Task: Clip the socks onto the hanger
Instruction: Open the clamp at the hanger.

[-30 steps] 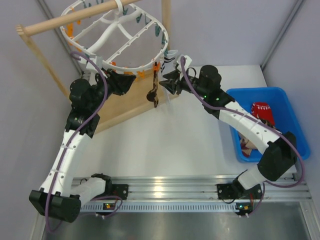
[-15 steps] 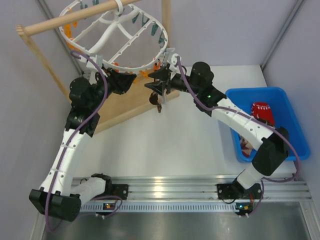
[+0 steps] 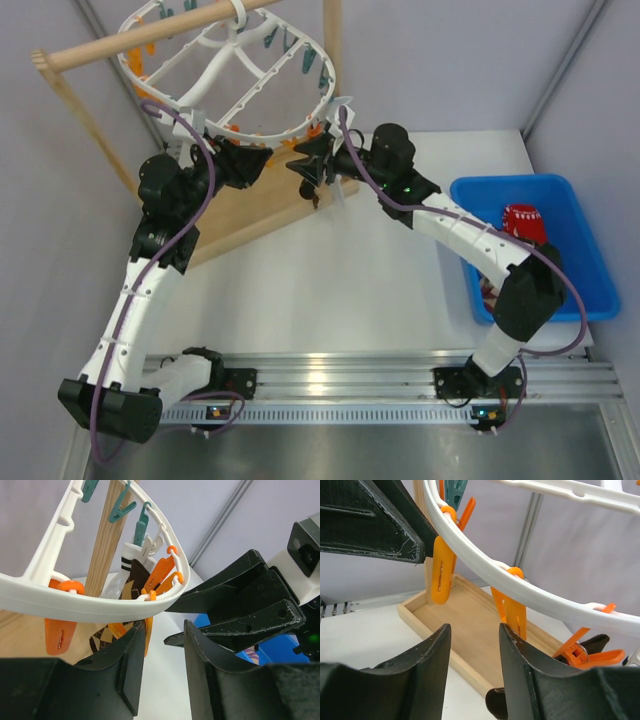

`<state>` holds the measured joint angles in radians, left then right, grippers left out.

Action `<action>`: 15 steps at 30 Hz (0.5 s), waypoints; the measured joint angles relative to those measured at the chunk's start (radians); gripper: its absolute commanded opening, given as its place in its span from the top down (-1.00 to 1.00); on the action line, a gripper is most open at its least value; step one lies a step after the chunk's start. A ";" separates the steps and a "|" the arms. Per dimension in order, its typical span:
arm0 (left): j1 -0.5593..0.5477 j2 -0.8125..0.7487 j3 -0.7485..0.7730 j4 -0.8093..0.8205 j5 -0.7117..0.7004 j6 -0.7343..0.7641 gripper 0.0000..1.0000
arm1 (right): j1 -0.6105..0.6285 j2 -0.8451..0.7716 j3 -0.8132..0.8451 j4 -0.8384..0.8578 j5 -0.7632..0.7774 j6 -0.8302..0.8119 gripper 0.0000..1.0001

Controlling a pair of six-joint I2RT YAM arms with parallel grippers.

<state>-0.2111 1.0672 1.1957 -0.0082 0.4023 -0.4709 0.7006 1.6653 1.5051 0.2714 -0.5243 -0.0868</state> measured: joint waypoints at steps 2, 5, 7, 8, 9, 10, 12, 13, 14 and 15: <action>0.000 0.000 0.000 0.000 -0.001 0.003 0.18 | 0.000 -0.007 0.000 -0.007 0.000 -0.002 0.24; 0.000 0.000 0.000 -0.002 -0.003 0.005 0.18 | -0.003 -0.023 0.000 -0.023 0.000 -0.017 0.38; 0.000 0.000 0.000 -0.004 -0.003 0.007 0.18 | -0.003 -0.031 0.000 -0.035 -0.001 -0.026 0.47; 0.000 0.000 0.000 -0.005 -0.003 0.008 0.18 | -0.005 -0.033 0.000 -0.039 -0.001 -0.034 0.54; 0.000 0.000 0.001 -0.008 -0.003 0.010 0.18 | -0.006 -0.033 -0.001 -0.043 -0.002 -0.041 0.62; 0.000 0.000 0.001 -0.009 -0.003 0.011 0.18 | -0.008 -0.033 -0.003 -0.047 -0.002 -0.045 0.65; 0.000 0.000 0.001 -0.010 -0.003 0.012 0.18 | -0.012 -0.033 -0.011 -0.055 -0.003 -0.053 0.60; 0.000 0.000 0.002 -0.011 -0.003 0.013 0.18 | -0.014 -0.033 -0.016 -0.060 -0.003 -0.056 0.53; 0.000 0.000 0.002 -0.012 -0.003 0.014 0.18 | -0.015 -0.033 -0.019 -0.060 -0.003 -0.059 0.52; 0.000 0.000 0.002 -0.013 -0.003 0.014 0.18 | -0.016 -0.033 -0.019 -0.062 -0.001 -0.061 0.53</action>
<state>-0.2111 1.0668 1.1973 -0.0216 0.3992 -0.4564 0.6846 1.6321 1.4857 0.2092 -0.5251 -0.1482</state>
